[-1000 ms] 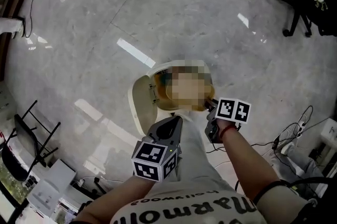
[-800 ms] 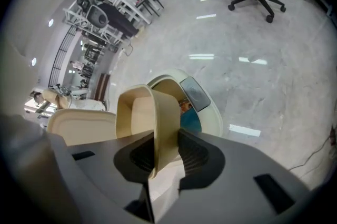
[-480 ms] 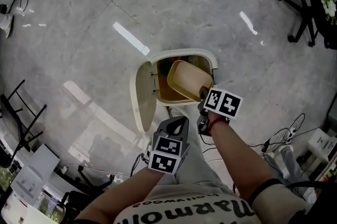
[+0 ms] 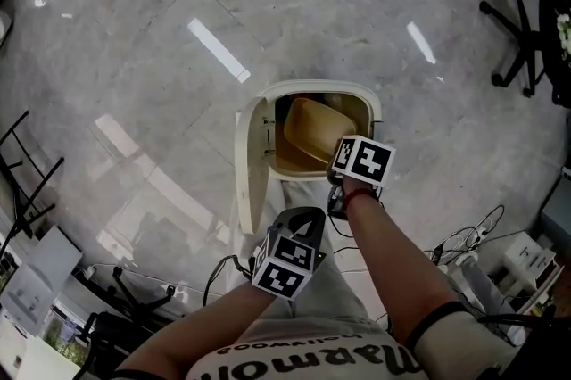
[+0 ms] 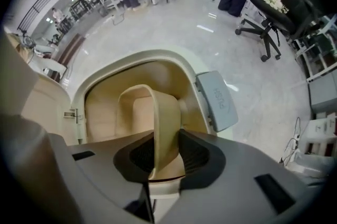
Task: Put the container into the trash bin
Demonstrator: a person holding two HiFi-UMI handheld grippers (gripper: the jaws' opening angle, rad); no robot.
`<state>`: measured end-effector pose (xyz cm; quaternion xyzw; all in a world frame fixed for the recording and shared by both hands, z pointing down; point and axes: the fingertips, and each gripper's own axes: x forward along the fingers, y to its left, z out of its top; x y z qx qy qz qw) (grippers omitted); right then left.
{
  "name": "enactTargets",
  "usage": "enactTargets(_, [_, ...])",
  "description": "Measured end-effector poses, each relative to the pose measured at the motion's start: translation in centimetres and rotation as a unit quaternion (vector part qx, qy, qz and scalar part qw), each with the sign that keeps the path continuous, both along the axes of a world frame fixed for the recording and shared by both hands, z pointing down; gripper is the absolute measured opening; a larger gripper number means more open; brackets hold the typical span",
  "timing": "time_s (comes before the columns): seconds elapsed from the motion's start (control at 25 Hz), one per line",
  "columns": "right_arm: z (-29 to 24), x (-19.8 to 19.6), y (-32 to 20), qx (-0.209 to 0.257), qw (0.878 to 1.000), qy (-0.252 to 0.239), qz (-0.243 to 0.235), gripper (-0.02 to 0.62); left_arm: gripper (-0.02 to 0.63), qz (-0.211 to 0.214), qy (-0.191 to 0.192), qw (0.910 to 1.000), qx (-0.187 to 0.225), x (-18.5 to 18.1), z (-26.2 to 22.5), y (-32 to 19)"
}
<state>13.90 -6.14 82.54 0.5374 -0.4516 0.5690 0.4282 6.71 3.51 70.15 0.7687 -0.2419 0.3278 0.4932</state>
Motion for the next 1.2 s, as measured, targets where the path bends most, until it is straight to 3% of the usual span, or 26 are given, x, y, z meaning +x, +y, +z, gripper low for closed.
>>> enactTargets(0.2, [1.3,0.2,-1.0,0.009,0.999,0.04,-0.007,0.086,-0.008,0.033,0.009,0.9994,0.005,0.2,0.4,0.6])
enactTargets(0.44, [2.3,-0.9,-2.5,0.014,0.997,0.052,-0.051,0.086,-0.008,0.017,0.023,0.9995,-0.012,0.4,0.8,0.6])
enactTargets(1.2, [2.8,-2.3,-3.0,0.025,0.998,0.022,-0.048,0.192,-0.006,0.011,0.028,0.9994,-0.017,0.5,0.6,1.1])
